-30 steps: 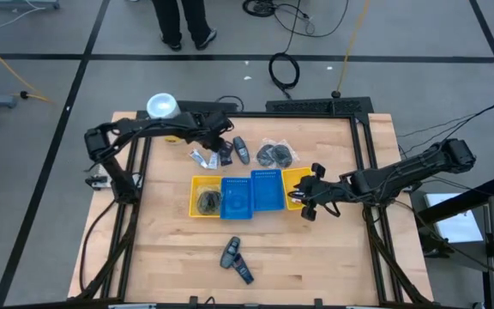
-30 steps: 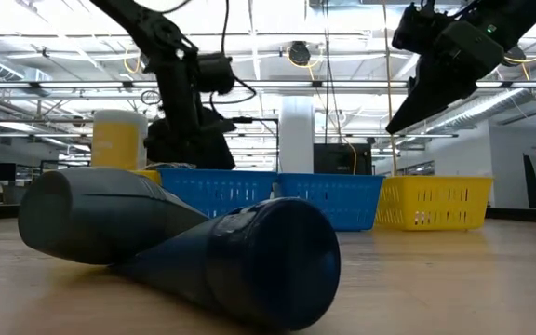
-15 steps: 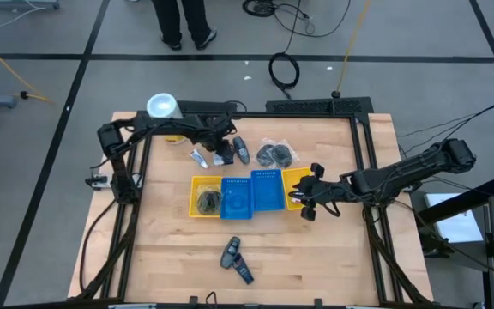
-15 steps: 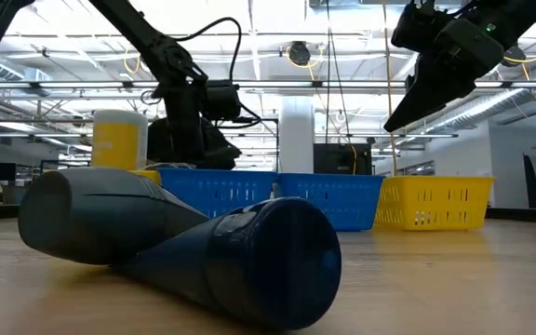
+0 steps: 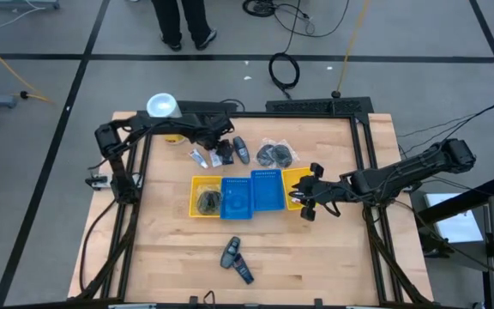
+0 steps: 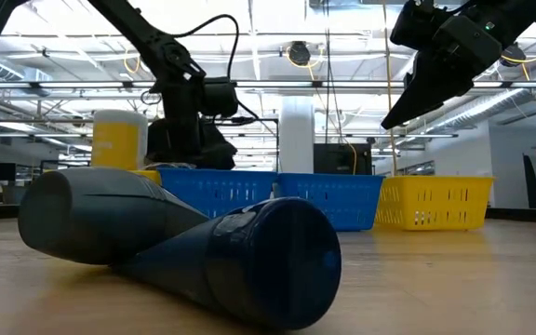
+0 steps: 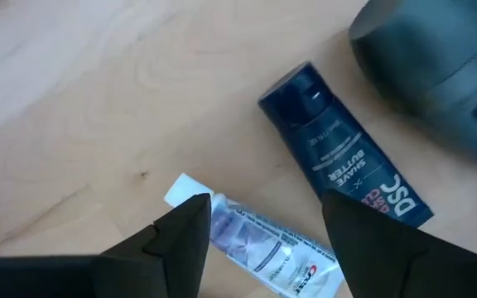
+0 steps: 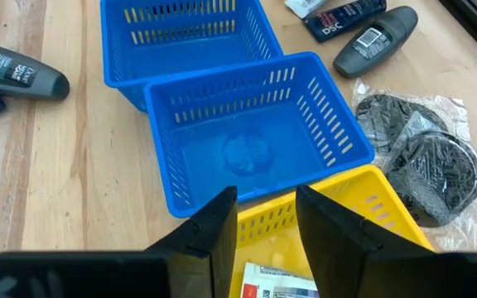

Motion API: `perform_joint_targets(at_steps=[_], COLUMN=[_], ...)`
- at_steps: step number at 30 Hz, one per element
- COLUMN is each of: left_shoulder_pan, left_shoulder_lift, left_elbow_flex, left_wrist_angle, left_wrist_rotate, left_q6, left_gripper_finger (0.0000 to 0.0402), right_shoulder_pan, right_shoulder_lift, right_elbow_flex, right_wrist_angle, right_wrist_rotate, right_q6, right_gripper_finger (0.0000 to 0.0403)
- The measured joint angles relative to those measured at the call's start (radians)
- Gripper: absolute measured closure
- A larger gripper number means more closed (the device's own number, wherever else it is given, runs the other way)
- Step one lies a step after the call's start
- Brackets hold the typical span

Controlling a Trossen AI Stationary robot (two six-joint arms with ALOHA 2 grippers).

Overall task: Pick & Place Travel size toiletries
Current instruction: Put the toothpaste into the right yellow bin

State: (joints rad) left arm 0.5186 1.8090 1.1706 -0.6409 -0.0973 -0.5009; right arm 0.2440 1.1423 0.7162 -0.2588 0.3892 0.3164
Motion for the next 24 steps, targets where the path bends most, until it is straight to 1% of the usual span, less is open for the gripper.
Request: perform_joint_targets(at_steps=[4, 11, 17, 24], left_shoulder_pan=[0.004, 0.045, 0.055, 0.058], left_shoulder_lift=[-0.032, -0.016, 0.0, 0.006], left_elbow_flex=[0.0, 0.0, 0.0, 0.0], left_wrist_angle=[-0.005, -0.084, -0.083, -0.054], left_wrist_rotate=[-0.015, -0.055, -0.042, -0.034], left_q6=[-0.071, -0.193, -0.242, -0.262], left_gripper_finger=[0.0167, 0.0167, 0.0167, 0.0167], right_shoulder_pan=[0.0, 0.0, 0.0, 0.0], right_shoulder_lift=[0.0, 0.0, 0.001, 0.001], right_elbow_flex=[0.0, 0.0, 0.0, 0.0], right_wrist_angle=[0.0, 0.0, 0.0, 0.0], right_wrist_rotate=[0.0, -0.001, -0.001, -0.001], right_q6=[0.001, 0.011, 0.011, 0.011], right_gripper_finger=[0.0287, 0.0287, 0.0287, 0.0287])
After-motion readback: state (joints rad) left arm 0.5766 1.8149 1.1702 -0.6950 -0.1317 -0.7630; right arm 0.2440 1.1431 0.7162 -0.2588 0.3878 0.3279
